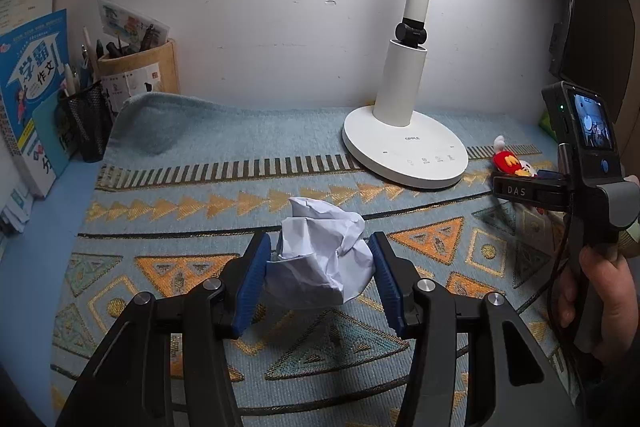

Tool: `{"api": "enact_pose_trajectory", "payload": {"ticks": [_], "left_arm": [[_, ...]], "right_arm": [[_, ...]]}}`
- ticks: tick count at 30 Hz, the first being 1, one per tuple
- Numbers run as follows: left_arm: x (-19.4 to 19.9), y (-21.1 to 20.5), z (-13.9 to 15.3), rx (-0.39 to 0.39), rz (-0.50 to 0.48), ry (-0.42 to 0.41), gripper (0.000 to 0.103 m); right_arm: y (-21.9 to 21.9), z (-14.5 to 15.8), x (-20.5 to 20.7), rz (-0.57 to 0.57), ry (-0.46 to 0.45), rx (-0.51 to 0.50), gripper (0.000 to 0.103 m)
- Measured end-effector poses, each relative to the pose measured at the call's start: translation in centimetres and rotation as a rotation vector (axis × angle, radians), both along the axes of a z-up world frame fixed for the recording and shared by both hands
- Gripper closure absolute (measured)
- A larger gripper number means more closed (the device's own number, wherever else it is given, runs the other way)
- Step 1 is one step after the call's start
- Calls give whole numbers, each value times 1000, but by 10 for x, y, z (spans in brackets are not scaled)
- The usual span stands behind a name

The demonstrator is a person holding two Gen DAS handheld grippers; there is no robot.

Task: Organize objects
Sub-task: 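Grasp the paper ball with the left tool while the right tool grasps the Hello Kitty plush, then lift the Hello Kitty plush with the right tool, regrasping it, while the left tool holds the paper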

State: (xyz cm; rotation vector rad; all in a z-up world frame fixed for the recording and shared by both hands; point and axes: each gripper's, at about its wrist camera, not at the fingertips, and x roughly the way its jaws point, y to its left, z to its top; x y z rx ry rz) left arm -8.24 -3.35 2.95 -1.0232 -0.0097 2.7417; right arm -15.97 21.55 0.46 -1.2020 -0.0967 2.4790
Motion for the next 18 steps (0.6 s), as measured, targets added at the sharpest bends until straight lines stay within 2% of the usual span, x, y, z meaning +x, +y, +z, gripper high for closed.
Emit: {"api": "enact_pose_trajectory", "payload": {"ticks": [2, 4, 5, 9, 10, 11, 13, 15, 18], "left_arm": [[0, -1, 0, 2, 0, 2, 55], [0, -1, 0, 2, -2, 2, 55], [0, -1, 0, 2, -3, 1, 55], [1, -1, 1, 1, -6, 1, 55], [1, -1, 1, 2, -7, 1, 55], [1, 0, 1, 2, -6, 1, 54], [1, 0, 1, 3, -5, 1, 54], [1, 0, 2, 6, -2, 1, 54], [4, 1, 4, 3, 10, 15, 54]], "right_arm": [[0, -2, -2, -21, -15, 0, 33], [3, -5, -5, -43, -34, -29, 22], [6, -4, -6, -63, -29, -42, 20], [22, -6, -12, -89, -21, -192, 20], [24, -6, -11, -92, -14, -200, 27], [25, -4, -8, -99, 2, -196, 42], [22, -2, -3, -92, 10, -203, 54], [26, 0, 8, -78, 20, -259, 55], [35, 6, 39, -17, 51, -439, 55]]}}
